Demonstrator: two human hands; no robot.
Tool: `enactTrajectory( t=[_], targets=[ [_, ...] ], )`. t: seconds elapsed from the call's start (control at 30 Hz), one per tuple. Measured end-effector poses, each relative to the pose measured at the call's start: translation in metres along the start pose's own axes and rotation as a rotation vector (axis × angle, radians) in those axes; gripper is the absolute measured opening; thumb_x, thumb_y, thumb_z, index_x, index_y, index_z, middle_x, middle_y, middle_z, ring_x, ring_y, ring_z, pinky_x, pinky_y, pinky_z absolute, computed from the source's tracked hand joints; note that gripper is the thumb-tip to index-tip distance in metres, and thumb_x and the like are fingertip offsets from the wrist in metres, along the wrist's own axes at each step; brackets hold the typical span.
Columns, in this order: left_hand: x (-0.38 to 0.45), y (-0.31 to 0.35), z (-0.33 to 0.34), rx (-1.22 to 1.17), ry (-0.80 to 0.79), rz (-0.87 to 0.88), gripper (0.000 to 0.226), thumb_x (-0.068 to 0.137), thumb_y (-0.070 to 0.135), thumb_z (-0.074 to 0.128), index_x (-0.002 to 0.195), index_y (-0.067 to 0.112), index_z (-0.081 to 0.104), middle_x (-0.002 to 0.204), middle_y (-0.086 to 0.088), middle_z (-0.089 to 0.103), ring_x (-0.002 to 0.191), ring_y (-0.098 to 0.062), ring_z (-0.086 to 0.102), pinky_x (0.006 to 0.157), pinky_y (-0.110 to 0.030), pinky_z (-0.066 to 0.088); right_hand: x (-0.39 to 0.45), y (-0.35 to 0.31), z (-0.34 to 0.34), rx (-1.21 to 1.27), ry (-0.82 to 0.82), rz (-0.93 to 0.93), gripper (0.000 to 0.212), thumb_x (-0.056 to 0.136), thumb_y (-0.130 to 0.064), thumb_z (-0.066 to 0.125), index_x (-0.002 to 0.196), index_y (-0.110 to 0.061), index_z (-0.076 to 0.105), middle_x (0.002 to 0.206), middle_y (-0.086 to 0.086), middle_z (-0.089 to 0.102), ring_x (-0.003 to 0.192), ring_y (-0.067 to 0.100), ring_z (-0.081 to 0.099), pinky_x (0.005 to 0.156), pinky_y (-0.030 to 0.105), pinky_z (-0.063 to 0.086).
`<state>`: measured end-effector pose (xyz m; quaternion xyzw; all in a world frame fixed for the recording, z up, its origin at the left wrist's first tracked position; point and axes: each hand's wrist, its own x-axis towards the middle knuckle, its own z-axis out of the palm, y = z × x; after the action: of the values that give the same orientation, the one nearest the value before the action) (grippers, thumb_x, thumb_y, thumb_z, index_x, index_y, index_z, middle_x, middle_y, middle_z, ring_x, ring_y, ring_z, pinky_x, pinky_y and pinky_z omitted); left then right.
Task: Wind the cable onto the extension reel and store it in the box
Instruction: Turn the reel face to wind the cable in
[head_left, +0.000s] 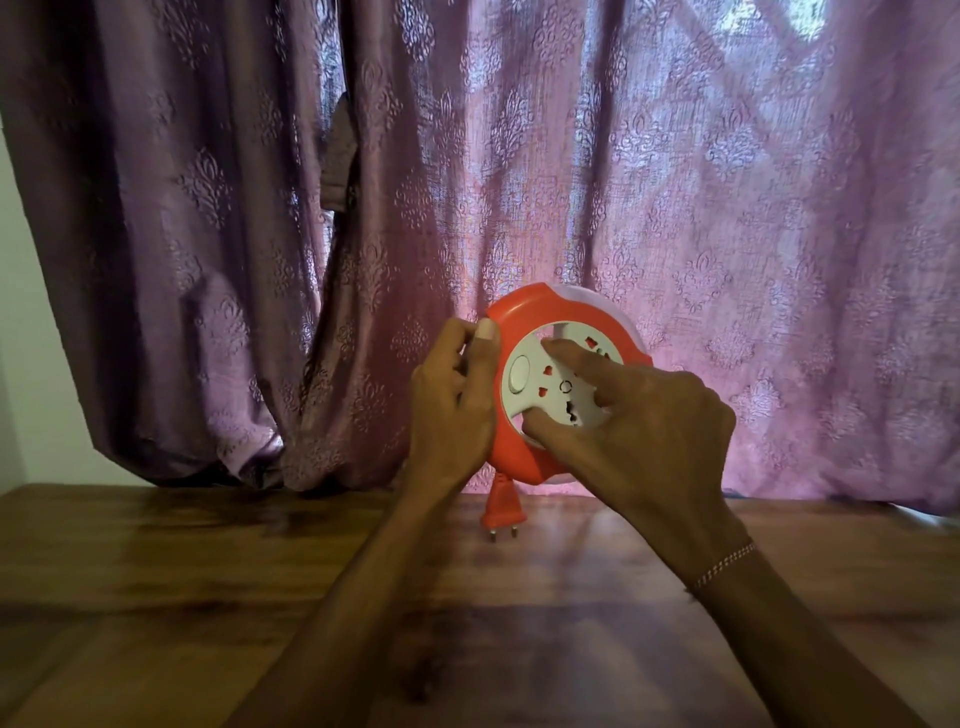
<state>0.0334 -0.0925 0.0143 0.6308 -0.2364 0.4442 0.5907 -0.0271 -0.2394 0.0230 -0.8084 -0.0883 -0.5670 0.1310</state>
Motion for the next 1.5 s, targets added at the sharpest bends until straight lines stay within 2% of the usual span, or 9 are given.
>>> enactTrajectory(
  t=[0.3,0.4,0.53,0.87,1.07,1.23,1.3,1.4,1.5],
  targets=[
    [-0.007,0.001,0.008,0.003,0.058,-0.011,0.045,0.101,0.055,0.044,0.084,0.014,0.053,0.075,-0.010,0.067,0.074,-0.034,0.066,0.066,-0.057,0.055,-0.004,-0.004,0.010,0.031,0.080,0.147,0.067,0.063,-0.080,0.057,0.120,-0.046,0.067,0.075,-0.004,0.075,0.069,0.027,0.070,0.064,0.034,0.054],
    [-0.011,0.001,0.012,0.024,0.067,-0.011,0.037,0.102,0.051,0.044,0.080,0.023,0.052,0.073,-0.003,0.067,0.068,-0.020,0.065,0.063,-0.049,0.055,-0.005,-0.003,0.014,0.039,0.088,0.164,0.066,0.064,-0.077,0.060,0.118,-0.040,0.068,0.077,-0.001,0.076,0.071,0.029,0.071,0.066,0.037,0.054],
    [-0.016,-0.002,0.021,0.056,0.088,-0.004,0.030,0.105,0.043,0.045,0.076,0.035,0.046,0.069,0.017,0.063,0.064,0.001,0.060,0.056,-0.017,0.047,-0.004,-0.003,0.018,0.103,0.021,0.280,0.071,0.061,-0.079,0.053,0.118,-0.037,0.061,0.091,0.004,0.075,0.083,0.035,0.069,0.074,0.042,0.052],
    [-0.027,-0.004,0.023,0.124,0.282,0.051,0.033,0.103,0.050,0.038,0.088,0.023,0.052,0.062,0.016,0.056,0.061,0.003,0.059,0.052,-0.010,0.036,0.002,-0.016,0.022,0.261,-0.070,0.414,0.068,0.070,-0.080,0.058,0.122,-0.037,0.052,0.115,-0.006,0.069,0.105,0.027,0.063,0.084,0.039,0.049],
    [-0.018,0.002,0.006,-0.015,0.268,-0.088,0.035,0.105,0.043,0.041,0.080,0.020,0.049,0.066,0.020,0.063,0.061,0.004,0.060,0.051,-0.012,0.045,-0.004,-0.008,-0.007,0.213,0.118,0.245,0.062,0.079,-0.084,0.046,0.121,-0.039,0.054,0.071,-0.020,0.067,0.062,0.003,0.062,0.056,0.010,0.032],
    [-0.020,0.016,-0.020,-0.126,0.209,-0.161,0.052,0.098,0.061,0.041,0.090,0.012,0.057,0.091,-0.018,0.070,0.083,-0.034,0.067,0.078,-0.054,0.059,-0.012,0.003,-0.012,0.511,-0.080,0.535,0.075,0.069,-0.081,0.064,0.123,-0.033,0.044,0.093,-0.018,0.061,0.077,0.005,0.062,0.066,0.022,0.048],
    [-0.022,0.024,-0.030,-0.173,0.214,-0.197,0.040,0.099,0.055,0.045,0.089,0.019,0.061,0.092,-0.015,0.070,0.086,-0.027,0.065,0.086,-0.058,0.057,-0.016,-0.003,-0.015,0.856,-0.282,0.639,0.069,0.068,-0.073,0.072,0.119,-0.031,0.051,0.097,-0.017,0.070,0.081,0.006,0.069,0.063,0.024,0.054],
    [-0.024,0.030,-0.045,-0.159,0.213,-0.188,0.028,0.101,0.045,0.048,0.083,0.028,0.063,0.079,0.016,0.071,0.076,0.002,0.063,0.071,-0.027,0.058,-0.023,-0.021,-0.013,1.407,-0.424,0.726,0.054,0.071,-0.047,0.084,0.117,-0.022,0.069,0.108,0.005,0.076,0.093,0.028,0.075,0.069,0.051,0.061],
    [-0.028,0.043,-0.059,-0.131,0.170,-0.182,0.033,0.102,0.044,0.049,0.078,0.044,0.071,0.074,0.027,0.072,0.068,0.014,0.063,0.063,-0.006,0.049,-0.027,-0.038,-0.010,1.490,-0.354,0.720,0.048,0.067,-0.040,0.088,0.108,-0.018,0.076,0.106,0.012,0.076,0.094,0.034,0.074,0.073,0.064,0.057]
  ],
)
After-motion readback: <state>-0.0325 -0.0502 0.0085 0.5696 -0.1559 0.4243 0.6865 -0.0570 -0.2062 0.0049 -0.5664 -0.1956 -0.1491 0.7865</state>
